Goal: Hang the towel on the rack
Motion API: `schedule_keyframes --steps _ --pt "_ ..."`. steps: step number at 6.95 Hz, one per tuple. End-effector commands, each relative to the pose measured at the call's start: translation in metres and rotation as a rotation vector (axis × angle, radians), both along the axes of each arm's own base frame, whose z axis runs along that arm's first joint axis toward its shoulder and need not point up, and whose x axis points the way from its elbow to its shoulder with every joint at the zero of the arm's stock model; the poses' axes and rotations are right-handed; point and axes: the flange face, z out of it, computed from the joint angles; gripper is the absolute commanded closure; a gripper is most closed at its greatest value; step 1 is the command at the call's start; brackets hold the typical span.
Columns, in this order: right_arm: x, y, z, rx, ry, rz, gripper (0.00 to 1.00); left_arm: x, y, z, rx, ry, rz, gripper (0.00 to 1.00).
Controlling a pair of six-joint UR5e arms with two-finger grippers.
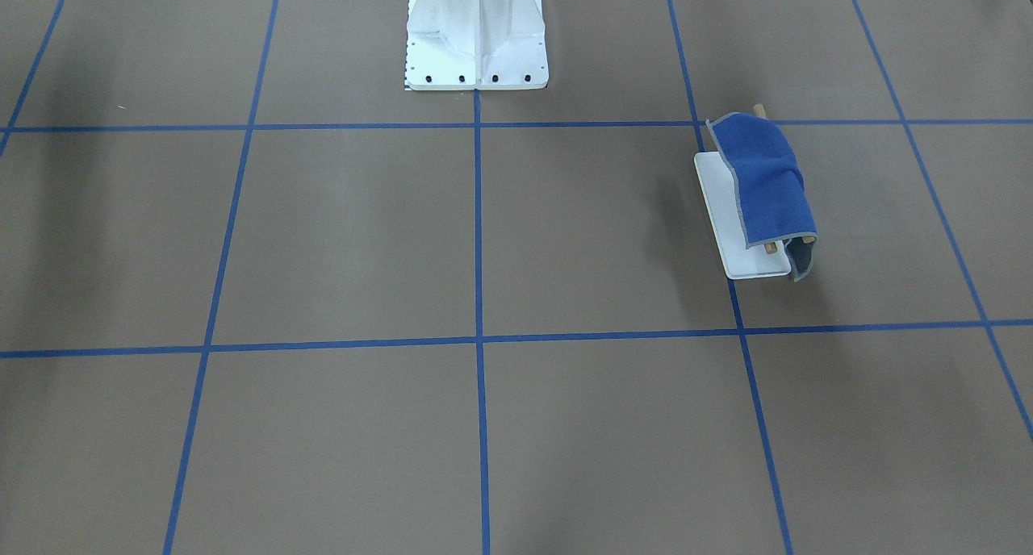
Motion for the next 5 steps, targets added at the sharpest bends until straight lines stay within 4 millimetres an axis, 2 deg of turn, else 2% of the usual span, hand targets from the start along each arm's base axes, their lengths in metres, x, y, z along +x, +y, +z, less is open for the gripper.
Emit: schedule_keyframes --steps 1,2,3,4,5 --pt "0.009 0.003 0.047 -0.001 0.02 -0.072 0.0 0.002 0.001 0.0 -0.005 -0.04 0.08 0.02" --pt "0.009 0.001 0.055 -0.013 0.026 -0.075 0.0 -0.004 0.011 0.009 0.0 -0.06 0.149 0.02" --pt "-0.004 -0.002 0.055 -0.011 0.028 -0.104 0.0 -0.004 0.015 -0.019 -0.042 -0.054 0.153 0.02" --pt "-0.017 -0.004 0.057 -0.009 0.046 -0.138 0.0 -0.003 0.022 -0.034 -0.146 -0.044 0.162 0.02" --pt "-0.025 -0.004 0.058 0.005 0.049 -0.175 0.0 -0.002 0.027 -0.032 -0.186 -0.03 0.165 0.02"
